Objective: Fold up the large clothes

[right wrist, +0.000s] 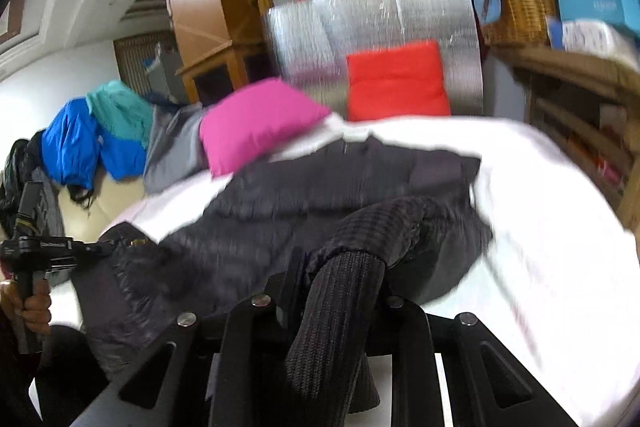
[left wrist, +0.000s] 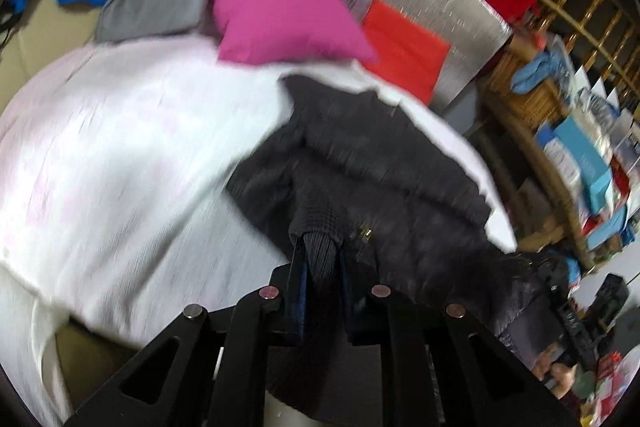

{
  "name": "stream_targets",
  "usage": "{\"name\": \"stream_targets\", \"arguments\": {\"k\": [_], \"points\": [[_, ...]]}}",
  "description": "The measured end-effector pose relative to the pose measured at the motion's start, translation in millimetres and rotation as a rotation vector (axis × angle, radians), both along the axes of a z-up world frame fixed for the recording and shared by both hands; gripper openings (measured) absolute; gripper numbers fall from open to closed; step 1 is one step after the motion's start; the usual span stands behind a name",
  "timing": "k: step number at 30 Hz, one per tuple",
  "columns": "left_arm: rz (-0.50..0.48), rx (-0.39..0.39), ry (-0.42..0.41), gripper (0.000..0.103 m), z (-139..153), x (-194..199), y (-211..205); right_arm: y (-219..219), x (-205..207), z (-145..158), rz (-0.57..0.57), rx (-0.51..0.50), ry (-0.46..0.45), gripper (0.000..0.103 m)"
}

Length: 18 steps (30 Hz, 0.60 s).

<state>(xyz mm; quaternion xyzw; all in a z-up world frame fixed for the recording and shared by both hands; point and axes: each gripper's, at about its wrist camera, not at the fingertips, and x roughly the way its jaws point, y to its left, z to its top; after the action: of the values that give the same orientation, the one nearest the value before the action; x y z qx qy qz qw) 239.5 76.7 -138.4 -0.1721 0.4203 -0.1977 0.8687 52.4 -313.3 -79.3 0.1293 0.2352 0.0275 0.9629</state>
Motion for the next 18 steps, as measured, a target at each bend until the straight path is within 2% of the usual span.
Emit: {"name": "stream_targets", "arguments": {"k": [4, 9, 13, 18], "points": [[0.022, 0.004, -0.061, 0.015, 17.7, 41.4, -22.4, -15.1, 51.7, 9.4, -0.051, 0.01, -0.036, 0.022], [0.033, 0.007, -0.082, 0.015, 23.3, 116.4, -51.7, -41.7, 125.2, 15.2, -0.106, 0.013, -0.046, 0.022], [0.062, 0.026, -0.087, 0.015, 18.8, 189.2, -77.8, -72.0, 188.5, 7.4, -0.163, 0.051, -0.04, 0.022], [0.105, 0.105, -0.069, 0.015, -2.3, 276.2, -100.7, -102.8, 260.6, -9.0, -0.23, 0.044, -0.016, 0.022]]}}
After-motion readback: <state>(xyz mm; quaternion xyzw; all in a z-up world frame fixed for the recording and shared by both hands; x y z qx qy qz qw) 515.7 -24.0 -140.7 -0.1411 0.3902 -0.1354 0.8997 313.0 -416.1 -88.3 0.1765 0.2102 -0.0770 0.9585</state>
